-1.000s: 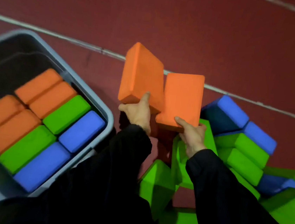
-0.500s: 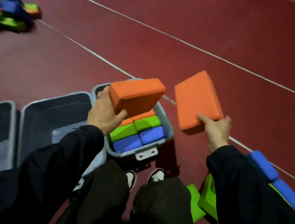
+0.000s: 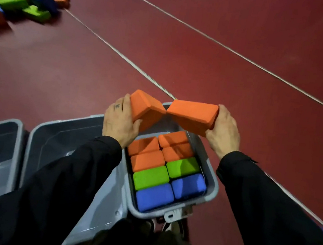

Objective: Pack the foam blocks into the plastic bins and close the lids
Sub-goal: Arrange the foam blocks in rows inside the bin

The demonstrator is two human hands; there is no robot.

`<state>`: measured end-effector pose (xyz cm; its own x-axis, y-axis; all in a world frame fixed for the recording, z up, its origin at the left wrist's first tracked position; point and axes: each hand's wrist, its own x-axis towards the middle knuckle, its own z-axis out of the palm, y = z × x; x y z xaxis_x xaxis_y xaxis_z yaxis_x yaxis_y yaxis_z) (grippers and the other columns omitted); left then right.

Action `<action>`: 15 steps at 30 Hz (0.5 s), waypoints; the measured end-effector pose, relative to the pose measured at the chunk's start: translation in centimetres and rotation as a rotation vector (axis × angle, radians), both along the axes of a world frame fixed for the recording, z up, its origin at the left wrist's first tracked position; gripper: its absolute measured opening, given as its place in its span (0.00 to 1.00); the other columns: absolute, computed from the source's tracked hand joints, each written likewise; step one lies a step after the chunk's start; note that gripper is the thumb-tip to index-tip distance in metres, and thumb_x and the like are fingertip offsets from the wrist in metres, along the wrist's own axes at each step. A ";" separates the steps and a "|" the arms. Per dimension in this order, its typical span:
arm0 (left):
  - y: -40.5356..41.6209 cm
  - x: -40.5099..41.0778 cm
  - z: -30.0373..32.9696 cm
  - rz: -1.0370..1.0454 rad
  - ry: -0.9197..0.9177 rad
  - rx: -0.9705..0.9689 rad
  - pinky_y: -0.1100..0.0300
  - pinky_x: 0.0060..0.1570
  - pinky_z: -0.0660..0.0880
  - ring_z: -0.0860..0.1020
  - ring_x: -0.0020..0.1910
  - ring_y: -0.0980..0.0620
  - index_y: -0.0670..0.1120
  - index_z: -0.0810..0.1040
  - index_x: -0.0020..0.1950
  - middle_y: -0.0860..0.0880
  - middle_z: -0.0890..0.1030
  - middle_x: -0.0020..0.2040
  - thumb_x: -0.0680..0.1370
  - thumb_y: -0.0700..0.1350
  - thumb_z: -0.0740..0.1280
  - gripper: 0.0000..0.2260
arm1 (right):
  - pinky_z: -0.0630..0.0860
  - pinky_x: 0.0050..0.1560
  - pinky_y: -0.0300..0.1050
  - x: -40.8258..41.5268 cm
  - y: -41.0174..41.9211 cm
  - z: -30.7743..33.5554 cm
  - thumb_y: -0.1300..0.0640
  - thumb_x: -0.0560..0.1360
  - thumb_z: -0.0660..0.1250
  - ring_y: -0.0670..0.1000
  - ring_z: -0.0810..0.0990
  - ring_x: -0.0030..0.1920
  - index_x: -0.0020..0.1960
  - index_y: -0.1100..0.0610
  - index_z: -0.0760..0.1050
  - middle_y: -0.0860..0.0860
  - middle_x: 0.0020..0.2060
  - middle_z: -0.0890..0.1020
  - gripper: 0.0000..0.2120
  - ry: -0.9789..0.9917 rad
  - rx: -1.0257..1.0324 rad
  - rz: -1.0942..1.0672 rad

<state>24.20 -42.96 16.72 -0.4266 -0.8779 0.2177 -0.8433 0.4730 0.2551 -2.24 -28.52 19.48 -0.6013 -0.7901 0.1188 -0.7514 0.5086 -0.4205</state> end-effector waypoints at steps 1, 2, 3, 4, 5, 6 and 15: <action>-0.9 -0.5 -0.8 0.006 -0.034 0.011 0.41 0.68 0.68 0.71 0.66 0.34 0.39 0.56 0.78 0.35 0.70 0.71 0.75 0.54 0.70 0.40 | 0.77 0.60 0.60 -0.7 -1.4 -0.7 0.67 0.69 0.67 0.61 0.73 0.68 0.72 0.53 0.63 0.54 0.68 0.74 0.34 0.032 0.023 0.044; -1.5 -1.0 -1.6 0.010 -0.068 0.023 0.41 0.68 0.67 0.71 0.67 0.35 0.39 0.56 0.79 0.36 0.70 0.71 0.75 0.54 0.70 0.40 | 0.77 0.60 0.60 -1.2 -2.6 -1.4 0.68 0.69 0.66 0.60 0.71 0.69 0.72 0.53 0.63 0.53 0.69 0.73 0.34 0.067 0.050 0.092; -2.0 -1.5 -2.3 0.011 -0.102 0.036 0.41 0.68 0.67 0.71 0.67 0.35 0.40 0.56 0.79 0.36 0.69 0.72 0.75 0.55 0.69 0.39 | 0.76 0.61 0.60 -1.7 -3.7 -2.1 0.69 0.69 0.65 0.60 0.70 0.71 0.73 0.54 0.62 0.53 0.70 0.72 0.35 0.105 0.073 0.146; -2.3 -2.0 -2.9 0.004 -0.134 0.047 0.41 0.68 0.67 0.70 0.67 0.35 0.40 0.56 0.79 0.37 0.69 0.72 0.75 0.55 0.69 0.39 | 0.76 0.61 0.59 -2.2 -4.6 -2.6 0.69 0.69 0.64 0.59 0.68 0.72 0.74 0.54 0.62 0.53 0.71 0.71 0.35 0.144 0.095 0.198; -2.8 -2.6 -3.5 -0.008 -0.163 0.057 0.41 0.68 0.67 0.70 0.66 0.35 0.41 0.56 0.79 0.38 0.69 0.72 0.75 0.55 0.69 0.39 | 0.77 0.60 0.59 -2.7 -5.6 -3.1 0.70 0.70 0.63 0.58 0.67 0.73 0.75 0.54 0.62 0.52 0.72 0.70 0.35 0.179 0.112 0.245; -3.1 -3.2 -4.0 -0.024 -0.183 0.060 0.41 0.68 0.67 0.71 0.66 0.36 0.41 0.57 0.78 0.38 0.70 0.71 0.75 0.55 0.69 0.38 | 0.78 0.59 0.60 -3.0 -6.4 -3.3 0.70 0.70 0.63 0.58 0.67 0.73 0.75 0.54 0.62 0.53 0.72 0.70 0.35 0.201 0.130 0.285; -5.3 -5.5 -10.1 -0.144 -0.382 0.090 0.41 0.66 0.67 0.71 0.65 0.36 0.41 0.59 0.79 0.39 0.70 0.72 0.75 0.56 0.68 0.38 | 0.74 0.64 0.53 -3.6 -13.7 -8.2 0.65 0.72 0.72 0.57 0.67 0.74 0.77 0.53 0.63 0.52 0.74 0.70 0.37 0.326 0.307 0.659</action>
